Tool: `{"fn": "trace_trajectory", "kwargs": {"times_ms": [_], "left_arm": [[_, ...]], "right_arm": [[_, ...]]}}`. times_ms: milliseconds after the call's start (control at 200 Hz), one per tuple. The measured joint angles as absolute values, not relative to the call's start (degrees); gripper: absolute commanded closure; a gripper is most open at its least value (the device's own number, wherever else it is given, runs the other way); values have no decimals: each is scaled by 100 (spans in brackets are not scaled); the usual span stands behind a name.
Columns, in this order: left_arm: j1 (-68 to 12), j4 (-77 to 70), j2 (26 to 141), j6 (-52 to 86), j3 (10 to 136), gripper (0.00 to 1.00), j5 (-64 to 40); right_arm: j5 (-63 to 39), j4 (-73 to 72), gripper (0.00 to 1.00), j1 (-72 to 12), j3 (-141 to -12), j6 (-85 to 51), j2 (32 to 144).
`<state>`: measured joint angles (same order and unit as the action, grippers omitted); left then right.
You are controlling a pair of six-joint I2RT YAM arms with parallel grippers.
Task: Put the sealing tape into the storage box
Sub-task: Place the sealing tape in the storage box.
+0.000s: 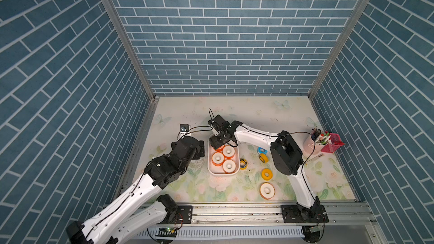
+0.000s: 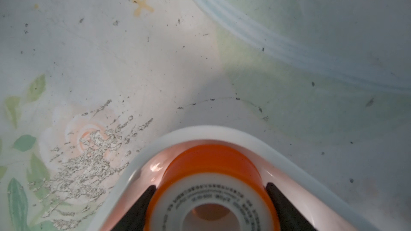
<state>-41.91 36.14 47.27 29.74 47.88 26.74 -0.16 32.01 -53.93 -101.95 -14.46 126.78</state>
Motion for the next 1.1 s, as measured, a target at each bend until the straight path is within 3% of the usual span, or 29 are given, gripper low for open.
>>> {"fn": "trace_trajectory", "kwargs": {"times_ms": [1100], "left_arm": [[-4187, 3614, 4744, 2971, 4788, 9, 2674]], "right_arm": [[196, 3452, 30, -5426, -10193, -1341, 12567]]}}
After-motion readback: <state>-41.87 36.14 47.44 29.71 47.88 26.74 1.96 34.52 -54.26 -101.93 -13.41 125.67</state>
